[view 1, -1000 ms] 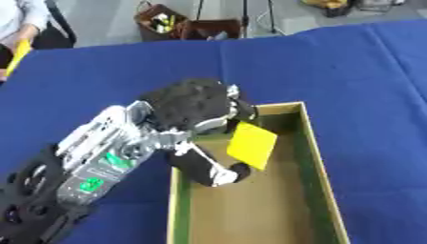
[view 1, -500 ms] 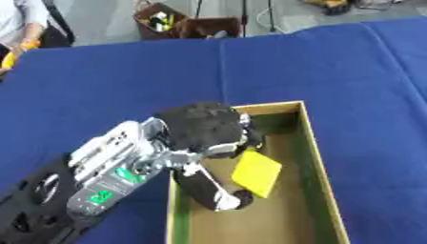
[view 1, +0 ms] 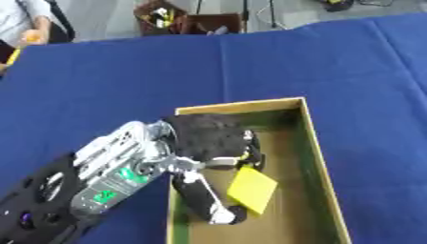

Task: Pick up objects on the table and place them in the box.

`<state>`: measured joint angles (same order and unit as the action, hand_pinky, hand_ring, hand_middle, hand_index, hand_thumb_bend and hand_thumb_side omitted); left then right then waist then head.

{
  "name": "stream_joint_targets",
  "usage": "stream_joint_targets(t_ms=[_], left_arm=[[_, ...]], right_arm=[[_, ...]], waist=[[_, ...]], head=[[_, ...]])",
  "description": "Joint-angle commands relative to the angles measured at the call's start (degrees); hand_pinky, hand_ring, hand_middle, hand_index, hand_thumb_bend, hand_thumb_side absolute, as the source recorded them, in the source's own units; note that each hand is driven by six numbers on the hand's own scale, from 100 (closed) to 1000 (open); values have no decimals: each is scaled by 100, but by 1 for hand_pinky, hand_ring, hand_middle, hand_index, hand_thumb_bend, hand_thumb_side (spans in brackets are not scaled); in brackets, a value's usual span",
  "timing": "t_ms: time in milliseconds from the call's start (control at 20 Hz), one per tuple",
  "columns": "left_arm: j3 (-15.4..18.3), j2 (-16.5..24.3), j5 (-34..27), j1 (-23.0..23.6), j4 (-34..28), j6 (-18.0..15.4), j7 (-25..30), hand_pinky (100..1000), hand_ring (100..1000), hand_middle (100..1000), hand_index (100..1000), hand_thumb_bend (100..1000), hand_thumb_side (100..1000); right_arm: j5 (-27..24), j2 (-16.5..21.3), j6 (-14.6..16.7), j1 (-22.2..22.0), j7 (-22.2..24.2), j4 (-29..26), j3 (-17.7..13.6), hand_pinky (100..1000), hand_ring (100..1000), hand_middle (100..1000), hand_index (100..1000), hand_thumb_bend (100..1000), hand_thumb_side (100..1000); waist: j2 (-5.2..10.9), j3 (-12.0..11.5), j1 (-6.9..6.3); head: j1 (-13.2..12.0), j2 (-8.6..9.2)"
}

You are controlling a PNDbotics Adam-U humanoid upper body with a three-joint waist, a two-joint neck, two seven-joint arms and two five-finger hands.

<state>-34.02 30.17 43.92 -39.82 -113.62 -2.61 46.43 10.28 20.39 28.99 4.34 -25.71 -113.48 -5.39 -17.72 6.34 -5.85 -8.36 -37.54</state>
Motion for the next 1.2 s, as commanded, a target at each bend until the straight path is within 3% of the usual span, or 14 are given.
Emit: stream_joint_targets(t_ms=[50, 450, 750, 800, 1050, 1200], left_arm=[[71, 72, 109, -93, -97, -145, 184, 578, 728, 706, 907, 141, 479], [344, -18, 219, -137, -97, -322, 66, 600, 746, 724, 910, 248, 583], [454, -44, 205, -151, -97, -338, -87, 599, 745, 723, 909, 253, 591], [495, -71, 213, -164, -97, -321, -115, 619, 772, 762, 938, 344, 682], [621, -107, 159, -149, -97, -458, 33, 714, 857, 864, 1000, 518, 819], [661, -111, 153, -155, -97, -482, 202, 721, 860, 863, 1000, 510, 819]], right_arm=[[14, 58, 2, 39, 12, -111, -11, 762, 788, 639, 805, 100, 601], [-20, 84, 34, 24, -7, -111, -20, 762, 789, 641, 805, 100, 606], [-31, 89, 49, 14, -10, -111, -24, 762, 788, 641, 805, 100, 607], [-34, 85, 47, 7, -13, -111, -27, 762, 789, 641, 805, 100, 606], [-51, 85, 45, -10, -11, -111, -24, 762, 789, 641, 805, 100, 606], [-50, 81, 47, -17, -12, -111, -26, 762, 789, 641, 805, 100, 608]], waist=[[91, -5, 57], [131, -36, 100], [142, -42, 113], [155, -50, 125], [181, -53, 142], [185, -53, 145]], head=[[-37, -93], [-45, -158], [-50, -153], [-49, -134], [-64, -85], [-63, -77]])
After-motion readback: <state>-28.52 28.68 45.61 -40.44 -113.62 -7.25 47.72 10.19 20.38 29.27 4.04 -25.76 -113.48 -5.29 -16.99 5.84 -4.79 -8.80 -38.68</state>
